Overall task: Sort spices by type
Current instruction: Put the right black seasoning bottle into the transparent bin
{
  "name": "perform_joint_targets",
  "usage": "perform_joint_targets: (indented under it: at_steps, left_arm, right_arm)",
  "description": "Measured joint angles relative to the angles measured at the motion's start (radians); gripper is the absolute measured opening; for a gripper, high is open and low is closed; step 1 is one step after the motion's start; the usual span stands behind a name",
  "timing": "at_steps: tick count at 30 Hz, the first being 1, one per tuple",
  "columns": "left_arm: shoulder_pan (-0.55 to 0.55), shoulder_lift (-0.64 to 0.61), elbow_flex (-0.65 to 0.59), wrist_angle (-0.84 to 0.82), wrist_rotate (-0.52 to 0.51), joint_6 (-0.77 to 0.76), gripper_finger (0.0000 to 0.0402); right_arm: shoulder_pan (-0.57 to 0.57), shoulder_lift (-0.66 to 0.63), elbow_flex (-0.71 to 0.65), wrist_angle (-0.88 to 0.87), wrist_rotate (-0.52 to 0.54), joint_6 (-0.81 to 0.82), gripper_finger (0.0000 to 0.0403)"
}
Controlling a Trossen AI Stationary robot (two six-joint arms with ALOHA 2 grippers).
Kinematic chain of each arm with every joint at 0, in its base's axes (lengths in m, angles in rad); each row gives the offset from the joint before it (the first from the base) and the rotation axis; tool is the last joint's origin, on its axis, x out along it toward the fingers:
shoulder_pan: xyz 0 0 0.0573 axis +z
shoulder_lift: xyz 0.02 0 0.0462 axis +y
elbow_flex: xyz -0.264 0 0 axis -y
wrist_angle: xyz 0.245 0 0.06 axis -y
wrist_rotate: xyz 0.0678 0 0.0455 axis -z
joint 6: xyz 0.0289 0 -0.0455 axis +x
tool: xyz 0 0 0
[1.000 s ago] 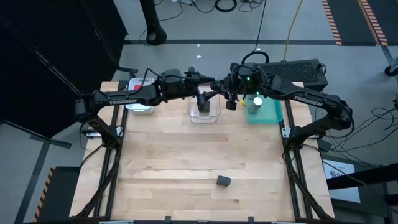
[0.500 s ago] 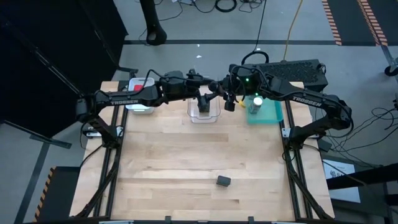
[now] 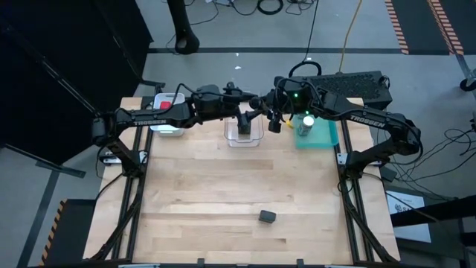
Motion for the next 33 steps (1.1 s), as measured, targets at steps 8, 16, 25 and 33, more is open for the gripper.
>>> perform_joint_targets:
  at_steps: [8, 16, 25, 33]
  left_arm:
    - [0.001, 0.000, 0.000, 0.006, -0.020, 0.003, 0.0226]
    - [0.000, 0.000, 0.000, 0.005, -0.028, 0.003, 0.0213]
    - [0.008, 0.000, 0.000, 0.009, -0.041, -0.001, 0.0220]
    - [0.024, 0.000, 0.001, 0.001, -0.074, -0.006, 0.0222]
  right_arm:
    - [0.000, 0.000, 0.000, -0.002, 0.000, 0.003, 0.0153]
    - [0.000, 0.000, 0.000, -0.002, 0.000, 0.011, 0.0153]
    - [-0.001, 0.000, 0.000, 0.009, 0.000, 0.024, 0.0190]
    - [-0.002, -0.003, 0.000, 0.024, 0.067, 0.038, 0.0237]
